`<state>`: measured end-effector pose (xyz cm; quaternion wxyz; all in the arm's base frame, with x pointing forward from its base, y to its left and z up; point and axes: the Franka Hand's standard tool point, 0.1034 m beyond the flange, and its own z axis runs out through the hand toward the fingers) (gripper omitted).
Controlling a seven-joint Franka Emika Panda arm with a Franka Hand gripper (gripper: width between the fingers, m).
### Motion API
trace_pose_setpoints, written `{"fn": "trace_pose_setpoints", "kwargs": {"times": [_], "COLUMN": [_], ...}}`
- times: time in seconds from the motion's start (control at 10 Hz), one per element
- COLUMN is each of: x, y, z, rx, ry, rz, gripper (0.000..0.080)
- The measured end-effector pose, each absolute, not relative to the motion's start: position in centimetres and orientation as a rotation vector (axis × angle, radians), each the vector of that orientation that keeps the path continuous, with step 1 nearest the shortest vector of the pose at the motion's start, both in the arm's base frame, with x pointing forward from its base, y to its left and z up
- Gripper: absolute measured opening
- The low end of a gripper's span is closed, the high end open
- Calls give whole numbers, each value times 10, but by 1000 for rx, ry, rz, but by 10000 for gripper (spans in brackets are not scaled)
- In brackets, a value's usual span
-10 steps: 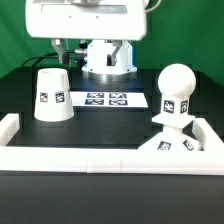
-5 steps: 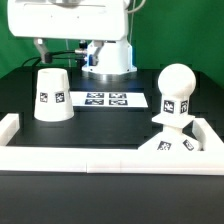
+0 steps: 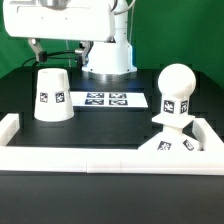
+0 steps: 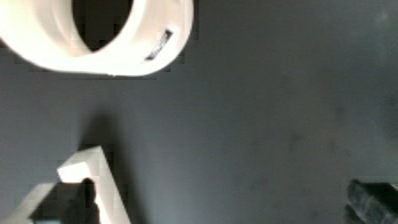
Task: Assemble lamp
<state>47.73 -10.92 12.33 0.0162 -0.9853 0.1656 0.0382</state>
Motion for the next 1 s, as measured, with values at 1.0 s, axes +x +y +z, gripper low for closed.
{"fn": "trace_pose_setpoints", "kwargs": {"times": [1.0], "x": [434], "y": [-101], "z": [108], "rx": [-3046], "ry": [650], "rz": [47], "gripper": [698]}}
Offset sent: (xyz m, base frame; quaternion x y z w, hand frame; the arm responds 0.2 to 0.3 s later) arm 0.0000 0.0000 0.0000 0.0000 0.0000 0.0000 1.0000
